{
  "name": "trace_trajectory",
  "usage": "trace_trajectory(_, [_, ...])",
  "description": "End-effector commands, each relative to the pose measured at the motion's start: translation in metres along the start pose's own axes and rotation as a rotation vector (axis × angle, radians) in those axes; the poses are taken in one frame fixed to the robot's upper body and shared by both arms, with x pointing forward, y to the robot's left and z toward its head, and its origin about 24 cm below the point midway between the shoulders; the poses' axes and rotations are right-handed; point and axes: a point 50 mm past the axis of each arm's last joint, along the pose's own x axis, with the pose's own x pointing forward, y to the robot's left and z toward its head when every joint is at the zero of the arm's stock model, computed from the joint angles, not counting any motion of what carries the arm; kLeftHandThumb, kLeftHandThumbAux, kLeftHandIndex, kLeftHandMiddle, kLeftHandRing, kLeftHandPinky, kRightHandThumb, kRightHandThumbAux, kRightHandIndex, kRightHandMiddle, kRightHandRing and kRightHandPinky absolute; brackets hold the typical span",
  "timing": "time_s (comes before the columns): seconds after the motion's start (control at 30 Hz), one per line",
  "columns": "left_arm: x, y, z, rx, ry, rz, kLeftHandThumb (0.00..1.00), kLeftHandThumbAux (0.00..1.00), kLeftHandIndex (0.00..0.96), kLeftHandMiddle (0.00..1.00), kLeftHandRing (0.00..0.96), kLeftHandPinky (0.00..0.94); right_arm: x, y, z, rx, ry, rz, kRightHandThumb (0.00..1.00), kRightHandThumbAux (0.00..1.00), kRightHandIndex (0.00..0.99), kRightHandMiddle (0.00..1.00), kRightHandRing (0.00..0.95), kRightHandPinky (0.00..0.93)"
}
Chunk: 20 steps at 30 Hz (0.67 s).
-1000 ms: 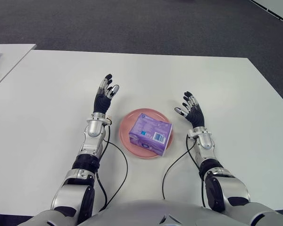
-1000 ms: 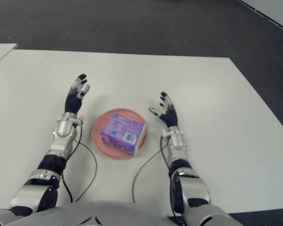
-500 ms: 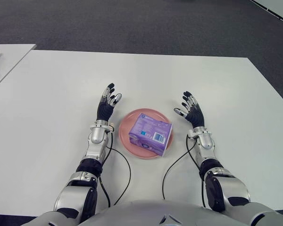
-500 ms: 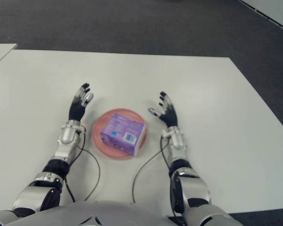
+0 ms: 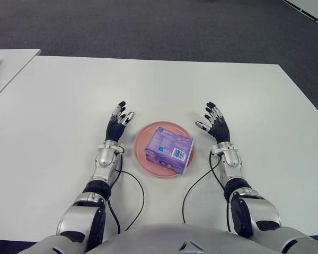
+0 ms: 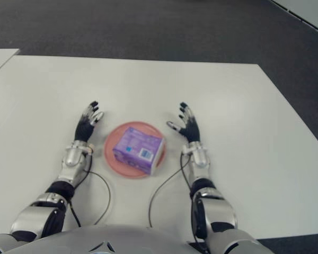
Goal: Put the tissue paper into the plate.
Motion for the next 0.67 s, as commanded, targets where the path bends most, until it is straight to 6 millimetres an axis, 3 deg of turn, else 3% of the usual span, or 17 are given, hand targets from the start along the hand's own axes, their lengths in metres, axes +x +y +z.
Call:
trace_trajectory(0.03, [-0.0144, 0.0055, -0.0192, -0.017, 0.1, 0.013, 0.0, 0.445, 0.0, 0.0, 0.0, 0.0, -0.0284, -0.0001, -0.0244, 0.016, 0.106, -0.009, 0.0, 0.802, 0.0, 0.0, 0.0, 0.006])
trace_trajectory(0.67, [-0.0166, 0.0028, -0.0229, -0.066, 0.135, 0.047, 0.0, 0.458, 0.0, 0.0, 0.0, 0.0, -0.0293, -0.0023, -0.0249, 0.0, 0.112, -0.015, 0.0, 0.803, 0.0, 0.0, 0.0, 0.0])
